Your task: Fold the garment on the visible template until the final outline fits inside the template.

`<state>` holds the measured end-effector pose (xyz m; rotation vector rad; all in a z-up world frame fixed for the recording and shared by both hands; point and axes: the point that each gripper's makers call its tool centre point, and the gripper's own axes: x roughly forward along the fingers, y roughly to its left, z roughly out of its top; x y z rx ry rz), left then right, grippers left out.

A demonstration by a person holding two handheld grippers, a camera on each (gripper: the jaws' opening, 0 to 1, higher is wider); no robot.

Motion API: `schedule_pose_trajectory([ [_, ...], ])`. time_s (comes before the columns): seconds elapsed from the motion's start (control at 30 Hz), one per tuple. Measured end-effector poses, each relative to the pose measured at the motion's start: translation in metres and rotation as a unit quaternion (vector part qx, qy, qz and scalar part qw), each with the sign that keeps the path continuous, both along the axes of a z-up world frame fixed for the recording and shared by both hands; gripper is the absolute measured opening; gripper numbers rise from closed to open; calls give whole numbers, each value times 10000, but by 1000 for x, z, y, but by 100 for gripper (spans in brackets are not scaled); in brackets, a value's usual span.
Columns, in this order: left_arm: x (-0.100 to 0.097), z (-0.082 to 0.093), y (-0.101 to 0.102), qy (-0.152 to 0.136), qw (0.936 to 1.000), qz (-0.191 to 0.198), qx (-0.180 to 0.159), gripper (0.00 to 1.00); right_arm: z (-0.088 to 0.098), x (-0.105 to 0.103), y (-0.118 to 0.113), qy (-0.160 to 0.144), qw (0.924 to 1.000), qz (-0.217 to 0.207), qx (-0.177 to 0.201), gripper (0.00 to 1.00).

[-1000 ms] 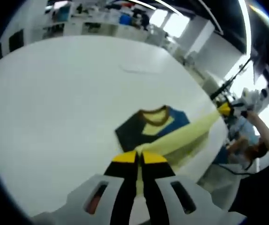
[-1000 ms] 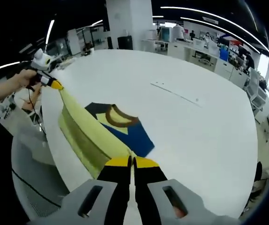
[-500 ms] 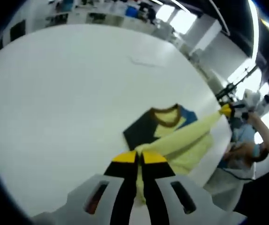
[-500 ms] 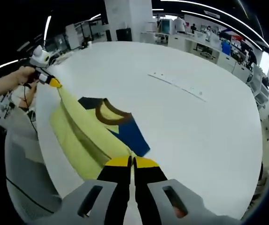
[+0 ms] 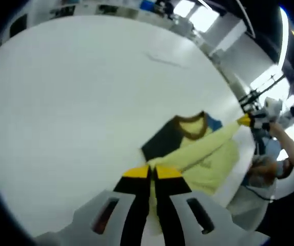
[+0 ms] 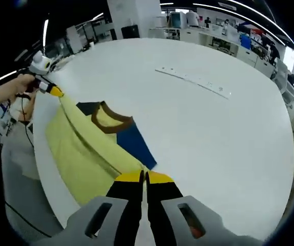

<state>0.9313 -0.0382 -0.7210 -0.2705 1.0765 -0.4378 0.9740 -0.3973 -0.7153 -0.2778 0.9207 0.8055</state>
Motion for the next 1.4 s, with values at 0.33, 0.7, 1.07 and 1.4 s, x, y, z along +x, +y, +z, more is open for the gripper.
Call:
schedule_pose_trajectory([
  [0.33,20,-23,5,120,9999,-1,-20,0,-22,17,-1,157,9998,18,-127,2],
  [0.7,26,-43,4,336,9994,69,22,0,-44,26,0,370,9990,-33,-246,2],
  [1.07,28,-57,4,495,9986,185,5,0,-55,28,-1,476,9984,-60,-311,3],
  [1.4,30,-61,5,556,9983,200,-8,0,-62,29,-1,532,9980,-61,-346,3],
])
